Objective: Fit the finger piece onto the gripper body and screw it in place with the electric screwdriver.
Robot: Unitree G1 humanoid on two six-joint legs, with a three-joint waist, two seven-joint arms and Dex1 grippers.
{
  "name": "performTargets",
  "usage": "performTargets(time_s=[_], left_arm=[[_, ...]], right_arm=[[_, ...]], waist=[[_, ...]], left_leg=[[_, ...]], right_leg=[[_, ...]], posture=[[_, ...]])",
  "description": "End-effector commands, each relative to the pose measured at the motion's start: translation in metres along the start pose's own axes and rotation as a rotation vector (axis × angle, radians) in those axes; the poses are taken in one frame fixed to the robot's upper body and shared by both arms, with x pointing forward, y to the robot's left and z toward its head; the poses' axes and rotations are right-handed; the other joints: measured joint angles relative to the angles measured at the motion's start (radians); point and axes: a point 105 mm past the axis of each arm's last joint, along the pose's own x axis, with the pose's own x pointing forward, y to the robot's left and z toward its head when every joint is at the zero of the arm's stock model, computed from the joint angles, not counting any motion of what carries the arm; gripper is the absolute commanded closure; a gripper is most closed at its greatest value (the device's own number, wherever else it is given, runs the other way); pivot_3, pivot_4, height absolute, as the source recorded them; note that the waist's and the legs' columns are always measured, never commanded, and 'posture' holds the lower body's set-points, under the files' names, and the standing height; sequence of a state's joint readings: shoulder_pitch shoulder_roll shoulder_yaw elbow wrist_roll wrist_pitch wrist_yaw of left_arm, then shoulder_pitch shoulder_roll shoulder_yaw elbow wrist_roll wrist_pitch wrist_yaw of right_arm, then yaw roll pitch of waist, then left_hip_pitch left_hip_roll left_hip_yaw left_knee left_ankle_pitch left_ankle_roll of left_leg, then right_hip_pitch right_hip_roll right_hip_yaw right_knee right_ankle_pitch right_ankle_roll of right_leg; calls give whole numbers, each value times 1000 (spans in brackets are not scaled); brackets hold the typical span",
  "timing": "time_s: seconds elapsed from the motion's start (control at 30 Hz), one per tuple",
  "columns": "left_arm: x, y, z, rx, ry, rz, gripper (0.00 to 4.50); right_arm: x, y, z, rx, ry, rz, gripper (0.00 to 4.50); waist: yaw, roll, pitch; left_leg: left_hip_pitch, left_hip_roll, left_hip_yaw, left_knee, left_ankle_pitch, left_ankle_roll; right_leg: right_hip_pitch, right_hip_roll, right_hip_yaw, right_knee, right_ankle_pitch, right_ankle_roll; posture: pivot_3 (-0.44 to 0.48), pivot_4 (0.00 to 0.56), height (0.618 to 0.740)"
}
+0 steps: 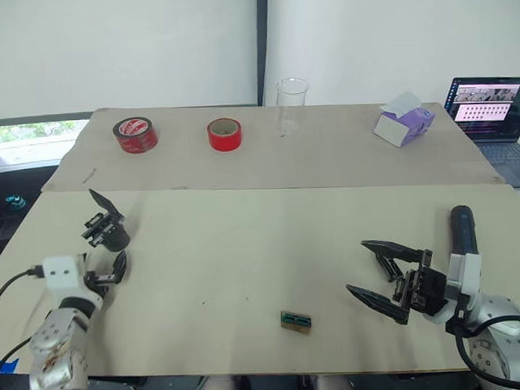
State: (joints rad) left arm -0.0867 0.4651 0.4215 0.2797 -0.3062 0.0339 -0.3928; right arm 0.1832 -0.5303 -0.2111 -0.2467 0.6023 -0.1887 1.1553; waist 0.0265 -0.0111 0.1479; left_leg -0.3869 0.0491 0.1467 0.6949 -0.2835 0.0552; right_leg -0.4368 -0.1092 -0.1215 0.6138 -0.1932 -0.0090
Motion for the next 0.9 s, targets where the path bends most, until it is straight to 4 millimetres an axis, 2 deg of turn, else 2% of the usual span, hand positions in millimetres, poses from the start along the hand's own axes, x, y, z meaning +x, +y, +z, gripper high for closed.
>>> performTargets(time_s=[0.03,0.2,0.3,0.33,0.37,0.47,0.5,0.53,0.63,0.7,0.77,0.87,0.9], left_arm=[[13,-12,4,26,-12,-50,0],[30,-21,9,35,-19,-75,0],[34,-19,5,39,9,-60,0],[35,-18,3,32,18,-54,543],[34,-17,1,24,26,-50,841],[30,-22,1,14,13,-75,2170],[29,-27,4,2,-9,-95,2154],[29,-35,12,-12,-59,-128,2154],[21,-74,48,-40,-259,-300,2154],[12,-112,64,-21,-322,-474,2154],[0,-156,72,42,-345,-670,2154],[-9,-191,72,145,-342,-832,2154],[-14,-209,69,140,-321,-921,2154]], right_arm=[[-3,2,6,-57,-13,-20,13],[-3,6,4,-66,-6,-31,13],[-2,7,4,-68,-3,-27,13],[-1,7,4,-69,-2,-27,0],[-1,7,4,-71,-2,-30,0],[-4,4,8,-86,6,-43,0],[-5,3,8,-88,9,-47,0],[-6,3,8,-91,14,-49,0],[-10,1,10,-95,28,-55,0],[-14,1,11,-92,44,-56,0],[-21,3,11,-62,67,-47,0],[-27,11,8,-8,107,-3,0],[-32,14,6,12,131,6,0]], waist=[[1,0,0],[3,0,0],[8,0,0],[10,1,0],[11,1,0],[11,1,-1],[11,1,-1],[10,1,-1],[13,1,0],[22,0,0],[26,-1,1],[19,-2,1],[16,-1,1]], left_leg=[[0,0,0,0,0,0],[0,0,0,0,0,0],[0,0,0,0,1,-1],[1,0,0,0,1,-1],[1,0,0,0,1,0],[1,0,0,0,1,0],[1,0,0,0,1,0],[1,0,0,0,0,0],[0,-1,0,0,0,1],[-3,-2,0,2,0,1],[-6,-2,0,5,0,1],[-7,-3,0,6,-2,5],[-6,-3,0,6,-2,6]], right_leg=[[0,0,0,0,0,0],[0,-1,0,1,0,0],[0,-1,0,1,1,0],[0,-1,0,1,1,0],[0,-1,0,1,1,0],[0,-1,0,1,1,0],[0,-1,0,1,1,0],[0,-1,0,1,1,0],[0,-3,0,0,1,0],[0,-4,0,-1,2,-1],[-1,-4,-1,-2,5,-4],[-1,-3,-1,-2,5,-4],[-1,-3,0,-2,5,-3]], posture=[[0,150,740],[0,150,740],[0,150,740],[0,150,740],[0,150,740],[0,150,740],[0,150,740],[0,150,740],[0,150,740],[0,150,740],[0,150,740],[0,150,740],[0,150,740]])
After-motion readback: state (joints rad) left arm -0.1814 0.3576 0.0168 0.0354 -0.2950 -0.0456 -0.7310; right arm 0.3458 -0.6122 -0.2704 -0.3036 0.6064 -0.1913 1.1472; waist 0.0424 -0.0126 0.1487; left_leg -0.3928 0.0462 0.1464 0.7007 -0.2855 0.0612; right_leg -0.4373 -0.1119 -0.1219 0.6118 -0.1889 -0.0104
